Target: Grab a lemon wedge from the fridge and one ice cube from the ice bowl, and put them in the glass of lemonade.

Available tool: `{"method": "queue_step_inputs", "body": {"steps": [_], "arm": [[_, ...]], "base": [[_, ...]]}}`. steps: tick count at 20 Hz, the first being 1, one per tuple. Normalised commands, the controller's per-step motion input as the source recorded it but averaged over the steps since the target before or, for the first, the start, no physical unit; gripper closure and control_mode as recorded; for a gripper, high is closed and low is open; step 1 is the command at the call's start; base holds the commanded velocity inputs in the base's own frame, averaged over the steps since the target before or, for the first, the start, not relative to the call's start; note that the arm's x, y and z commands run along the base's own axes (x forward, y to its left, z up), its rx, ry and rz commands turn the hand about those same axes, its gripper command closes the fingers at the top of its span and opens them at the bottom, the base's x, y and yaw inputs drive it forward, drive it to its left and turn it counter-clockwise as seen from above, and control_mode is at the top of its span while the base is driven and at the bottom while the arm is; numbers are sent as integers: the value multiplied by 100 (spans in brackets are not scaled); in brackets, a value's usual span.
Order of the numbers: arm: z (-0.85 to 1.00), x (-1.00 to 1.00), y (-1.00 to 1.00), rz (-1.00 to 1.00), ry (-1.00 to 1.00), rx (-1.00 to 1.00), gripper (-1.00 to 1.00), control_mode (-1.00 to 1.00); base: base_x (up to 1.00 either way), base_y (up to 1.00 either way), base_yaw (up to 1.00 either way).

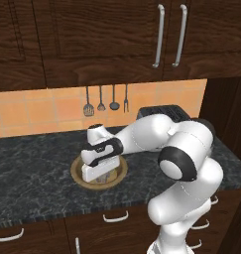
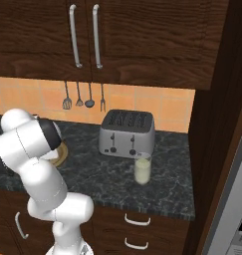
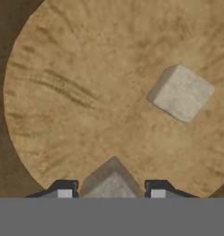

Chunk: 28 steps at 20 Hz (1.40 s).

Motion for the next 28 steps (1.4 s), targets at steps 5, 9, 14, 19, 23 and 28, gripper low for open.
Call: {"method": "queue_step_inputs", "body": {"steps": [5,9,14,19,23,28], "arm": [[0,0,0,0,0,0,100,-100],[11,-10,0,0,1,0,100,-100],[81,-25,0,0,-5,0,100,-100],[72,-5,-1,0,-9,2,100,-100],[44,-3,-2,0,-13,8,100,-100],[13,-2,-10,0,-7,10,100,-100]], "base": [[0,0,0],[0,0,0],[0,0,0],[0,0,0],[0,0,0],[0,0,0]]}}
